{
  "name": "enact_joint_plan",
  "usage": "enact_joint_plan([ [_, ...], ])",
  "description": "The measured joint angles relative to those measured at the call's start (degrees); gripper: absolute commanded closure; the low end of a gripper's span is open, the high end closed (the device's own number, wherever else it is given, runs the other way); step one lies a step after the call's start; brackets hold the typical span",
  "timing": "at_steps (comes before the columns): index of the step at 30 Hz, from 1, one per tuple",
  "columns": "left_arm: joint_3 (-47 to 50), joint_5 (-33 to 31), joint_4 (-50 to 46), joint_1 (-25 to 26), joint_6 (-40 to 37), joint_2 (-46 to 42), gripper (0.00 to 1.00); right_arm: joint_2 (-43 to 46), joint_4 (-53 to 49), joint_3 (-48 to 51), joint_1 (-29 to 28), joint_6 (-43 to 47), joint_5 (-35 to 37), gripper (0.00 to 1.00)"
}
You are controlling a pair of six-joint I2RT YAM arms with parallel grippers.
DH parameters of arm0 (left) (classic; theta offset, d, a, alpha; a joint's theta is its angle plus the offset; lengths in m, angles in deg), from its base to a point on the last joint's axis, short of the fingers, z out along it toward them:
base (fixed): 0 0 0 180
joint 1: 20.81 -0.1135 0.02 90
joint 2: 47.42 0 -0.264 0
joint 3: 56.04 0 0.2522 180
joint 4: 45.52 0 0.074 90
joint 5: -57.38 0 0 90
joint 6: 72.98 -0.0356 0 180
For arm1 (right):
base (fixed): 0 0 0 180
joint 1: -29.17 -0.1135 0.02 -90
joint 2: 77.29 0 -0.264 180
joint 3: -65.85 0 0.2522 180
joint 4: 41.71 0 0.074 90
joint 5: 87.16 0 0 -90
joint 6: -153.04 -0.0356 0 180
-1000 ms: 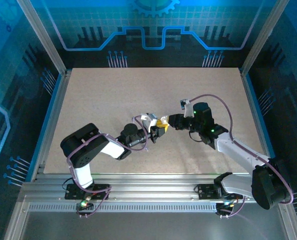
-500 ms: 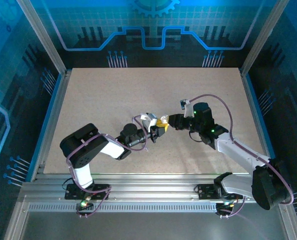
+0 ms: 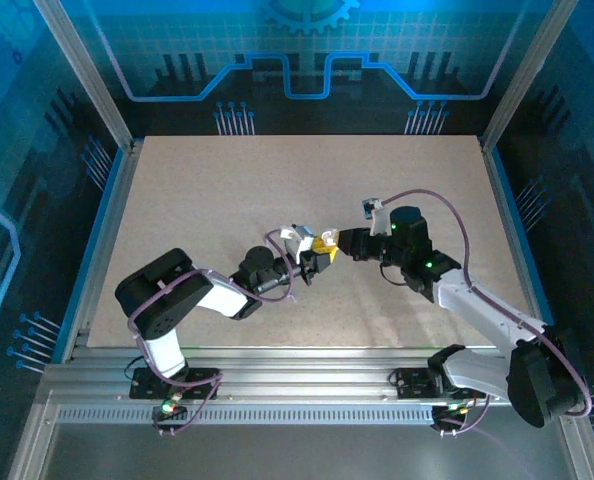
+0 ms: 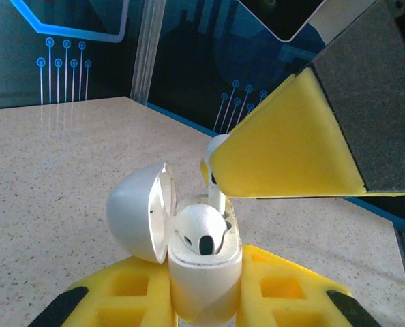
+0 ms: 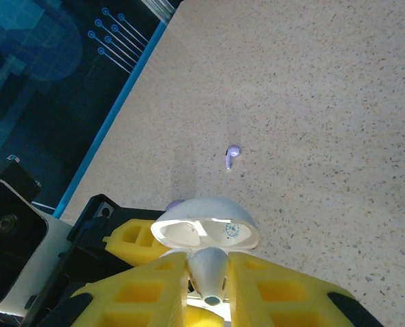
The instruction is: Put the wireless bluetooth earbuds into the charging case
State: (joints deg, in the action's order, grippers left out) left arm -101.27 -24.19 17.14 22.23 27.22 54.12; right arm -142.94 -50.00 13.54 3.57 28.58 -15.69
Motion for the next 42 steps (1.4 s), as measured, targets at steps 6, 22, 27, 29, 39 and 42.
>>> enact_joint_plan([
  [6,0.0,0.2,-0.1,0.0,0.0,-0.1,0.8,0.3,-0.5,0.0,0.0,0.5,-0.3,0.74],
  [22,0.2,0.4,-2.6,0.2,-0.9,-2.3,0.8,0.9,-1.2,-0.4,0.0,1.5,-1.0,0.66],
  [27,0.4,0.4,-2.7,0.3,-1.3,-3.1,0.8,1.9,-1.9,-0.5,0.0,1.9,-1.0,0.61],
  [29,0.4,0.6,-2.8,0.4,-1.5,-3.3,0.8,2.1,-2.1,-0.5,0.0,2.0,-1.0,0.59],
  [39,0.5,1.9,-2.0,0.5,-2.1,-5.1,0.8,6.8,-5.7,-0.5,0.2,4.0,0.5,0.54],
  [42,0.5,3.0,-2.2,0.7,-2.8,-6.3,0.8,10.9,-6.1,-0.3,0.6,5.9,0.6,0.5],
])
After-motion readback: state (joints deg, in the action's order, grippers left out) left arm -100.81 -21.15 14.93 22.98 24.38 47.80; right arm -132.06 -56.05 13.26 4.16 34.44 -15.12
